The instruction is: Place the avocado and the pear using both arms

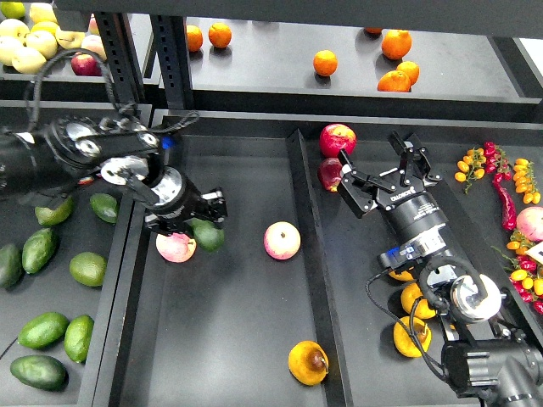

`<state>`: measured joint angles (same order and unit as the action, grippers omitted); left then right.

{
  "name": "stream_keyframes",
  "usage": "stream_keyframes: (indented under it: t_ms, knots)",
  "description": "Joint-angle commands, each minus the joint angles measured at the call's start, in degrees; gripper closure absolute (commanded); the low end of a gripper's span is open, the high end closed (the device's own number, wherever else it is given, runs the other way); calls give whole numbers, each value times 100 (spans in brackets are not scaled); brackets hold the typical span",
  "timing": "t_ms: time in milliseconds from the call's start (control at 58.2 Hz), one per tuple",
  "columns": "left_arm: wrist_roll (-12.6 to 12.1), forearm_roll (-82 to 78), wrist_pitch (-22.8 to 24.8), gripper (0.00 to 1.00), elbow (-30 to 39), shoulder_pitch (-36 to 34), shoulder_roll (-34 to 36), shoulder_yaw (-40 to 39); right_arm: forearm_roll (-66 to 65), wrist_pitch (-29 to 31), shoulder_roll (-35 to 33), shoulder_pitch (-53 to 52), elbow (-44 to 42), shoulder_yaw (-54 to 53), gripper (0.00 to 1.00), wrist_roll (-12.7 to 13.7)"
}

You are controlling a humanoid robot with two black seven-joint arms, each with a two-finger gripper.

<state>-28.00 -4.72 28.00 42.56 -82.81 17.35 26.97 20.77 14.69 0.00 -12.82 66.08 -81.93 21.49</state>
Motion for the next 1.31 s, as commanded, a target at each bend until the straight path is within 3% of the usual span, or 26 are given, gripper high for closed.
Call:
stream_keyframes:
  t_ms: [0,516,808,1289]
  knots:
    - [0,-11,0,78,-11,98,400,71,-3,-1,0,8,1,28,1,5]
    - [0,-819,0,74,-239,1232,963,-332,-12,-1,0,306,45,72,1,22]
    - [0,-882,0,68,-468,1426,902,-474,-12,8,0,315,45,90,1,22]
    - [0,-1198,0,24,-679,1584,761,-597,-12,26,0,430,36,90,1,40]
